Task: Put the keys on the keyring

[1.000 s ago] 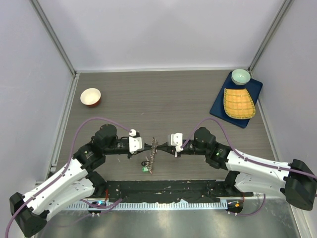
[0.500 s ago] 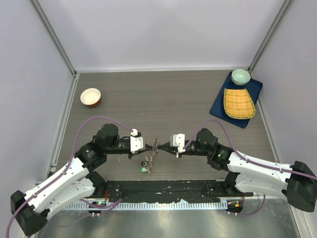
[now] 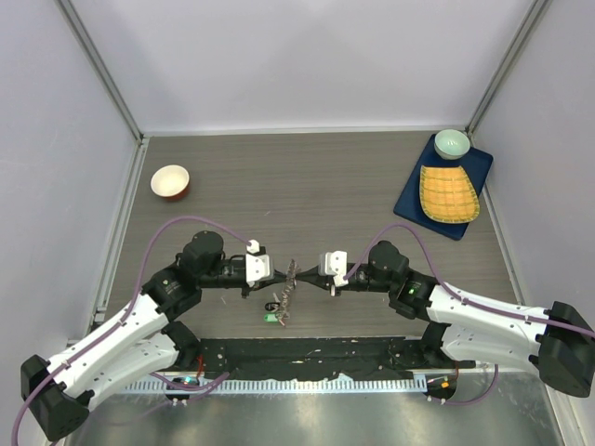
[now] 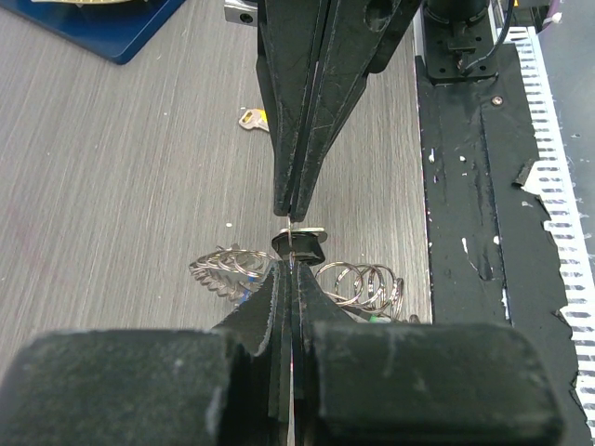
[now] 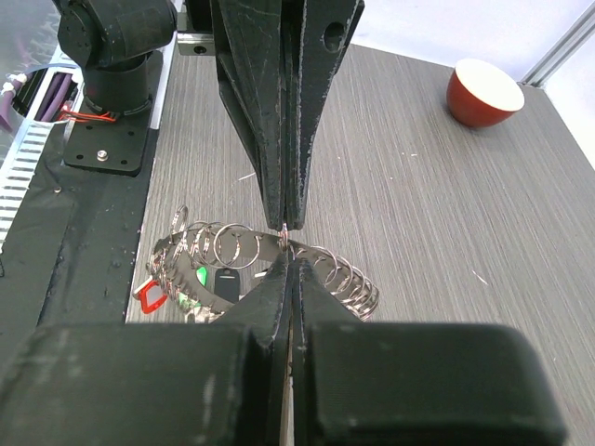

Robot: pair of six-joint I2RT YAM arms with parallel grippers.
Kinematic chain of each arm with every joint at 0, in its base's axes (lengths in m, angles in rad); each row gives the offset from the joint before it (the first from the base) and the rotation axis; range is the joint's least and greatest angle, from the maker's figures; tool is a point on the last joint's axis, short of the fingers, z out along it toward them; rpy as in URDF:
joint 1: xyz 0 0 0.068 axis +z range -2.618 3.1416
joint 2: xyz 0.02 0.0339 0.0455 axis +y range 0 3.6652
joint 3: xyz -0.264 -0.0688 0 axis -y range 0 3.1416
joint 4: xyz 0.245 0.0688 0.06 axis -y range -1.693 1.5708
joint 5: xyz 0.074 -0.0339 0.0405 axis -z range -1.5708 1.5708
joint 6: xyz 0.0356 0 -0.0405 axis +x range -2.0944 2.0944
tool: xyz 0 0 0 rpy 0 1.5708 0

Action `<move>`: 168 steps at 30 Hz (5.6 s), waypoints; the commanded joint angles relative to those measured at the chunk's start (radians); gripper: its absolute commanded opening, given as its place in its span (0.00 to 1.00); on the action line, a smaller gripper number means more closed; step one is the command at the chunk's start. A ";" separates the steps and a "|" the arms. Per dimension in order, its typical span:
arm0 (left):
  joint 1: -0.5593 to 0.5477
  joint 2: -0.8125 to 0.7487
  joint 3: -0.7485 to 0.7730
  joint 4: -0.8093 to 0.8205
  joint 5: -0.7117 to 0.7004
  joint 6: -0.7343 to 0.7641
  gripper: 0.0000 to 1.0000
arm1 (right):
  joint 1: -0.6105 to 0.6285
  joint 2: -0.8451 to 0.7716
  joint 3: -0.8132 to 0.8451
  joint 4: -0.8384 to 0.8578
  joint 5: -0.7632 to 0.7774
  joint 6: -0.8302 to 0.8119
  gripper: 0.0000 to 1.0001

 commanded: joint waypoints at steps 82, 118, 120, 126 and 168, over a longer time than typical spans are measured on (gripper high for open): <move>-0.008 -0.229 -0.325 0.424 -0.515 -0.745 0.12 | 0.017 0.133 0.050 0.043 0.333 0.046 0.01; -0.253 0.758 0.135 -0.024 -0.875 -0.751 0.53 | -0.026 0.037 -0.056 0.190 1.070 0.190 0.01; -0.192 0.729 0.115 -0.029 -0.890 -0.757 0.52 | -0.032 0.043 -0.055 0.187 1.065 0.198 0.01; -0.028 0.658 0.066 0.060 -0.847 -0.734 0.51 | -0.052 0.054 -0.043 0.159 1.034 0.221 0.01; 0.031 -0.408 0.046 -0.286 -1.043 -0.460 0.96 | -0.270 0.487 0.368 -0.567 0.634 0.554 0.01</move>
